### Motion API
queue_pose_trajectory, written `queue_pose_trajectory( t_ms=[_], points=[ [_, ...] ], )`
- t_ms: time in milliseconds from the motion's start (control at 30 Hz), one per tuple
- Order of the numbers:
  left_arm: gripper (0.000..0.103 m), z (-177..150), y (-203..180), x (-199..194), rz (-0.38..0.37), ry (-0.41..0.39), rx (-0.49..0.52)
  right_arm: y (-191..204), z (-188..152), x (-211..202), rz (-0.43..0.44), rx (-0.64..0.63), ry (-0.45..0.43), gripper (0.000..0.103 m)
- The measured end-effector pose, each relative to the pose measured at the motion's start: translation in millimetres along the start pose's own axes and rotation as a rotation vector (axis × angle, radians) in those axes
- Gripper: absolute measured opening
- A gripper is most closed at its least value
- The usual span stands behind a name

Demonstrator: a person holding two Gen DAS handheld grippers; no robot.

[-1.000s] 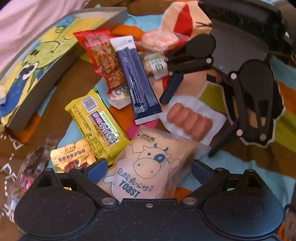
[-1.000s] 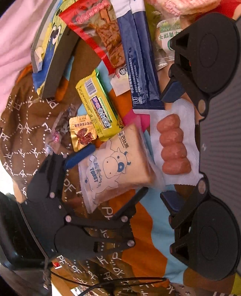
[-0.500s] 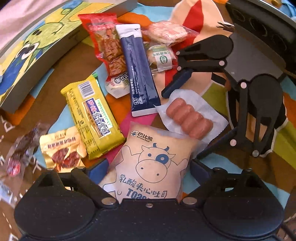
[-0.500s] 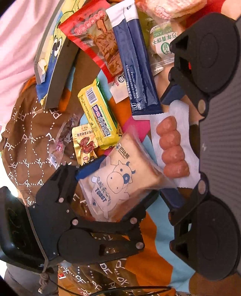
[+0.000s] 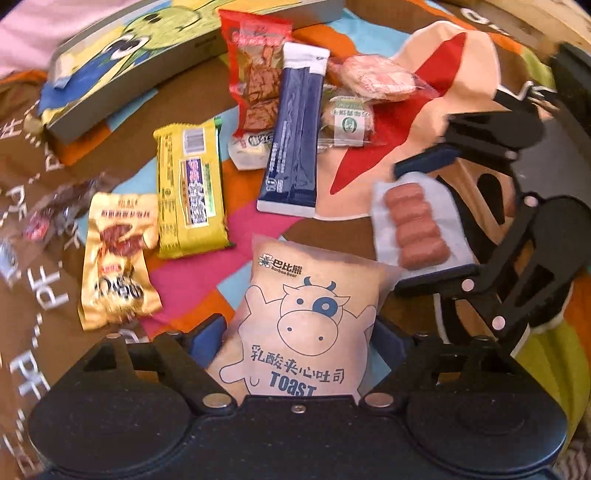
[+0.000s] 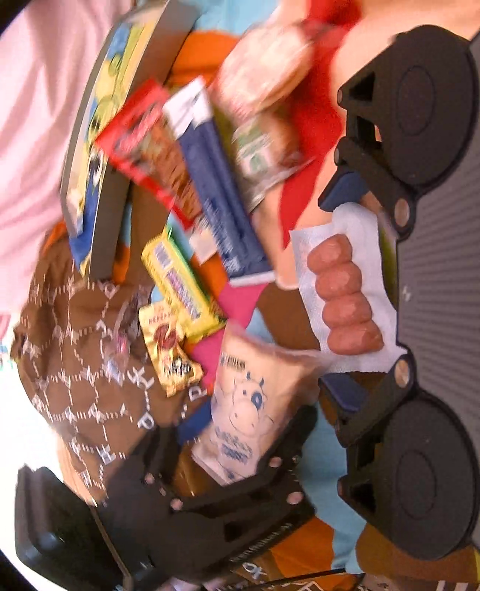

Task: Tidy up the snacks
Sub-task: 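Grasp the sausages on white paper with the right tool while the left tool holds the toast bag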

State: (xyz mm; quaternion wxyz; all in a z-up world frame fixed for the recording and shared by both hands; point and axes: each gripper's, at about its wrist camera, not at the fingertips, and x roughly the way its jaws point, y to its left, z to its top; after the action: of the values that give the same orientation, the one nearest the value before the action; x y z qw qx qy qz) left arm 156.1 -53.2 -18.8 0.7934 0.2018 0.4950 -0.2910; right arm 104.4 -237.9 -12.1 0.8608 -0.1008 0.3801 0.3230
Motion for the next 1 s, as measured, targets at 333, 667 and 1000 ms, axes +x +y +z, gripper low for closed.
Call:
queue_pose_trajectory(
  t_ms=[333,667,1000],
  points=[
    [0.081,-9,-10,8,-0.031,0.026,-0.070,-1,-18,-16,-0.103,0.099,-0.018,0.089],
    [0.077,-14,-8,3,-0.035,0.004,-0.159,1,-13,-7,-0.026,0.018,0.014,0.098],
    [0.077,-6,-7,12,0.010,0.022,-0.261,18,-14,3,-0.064,-0.108,0.070,0.102]
  ],
)
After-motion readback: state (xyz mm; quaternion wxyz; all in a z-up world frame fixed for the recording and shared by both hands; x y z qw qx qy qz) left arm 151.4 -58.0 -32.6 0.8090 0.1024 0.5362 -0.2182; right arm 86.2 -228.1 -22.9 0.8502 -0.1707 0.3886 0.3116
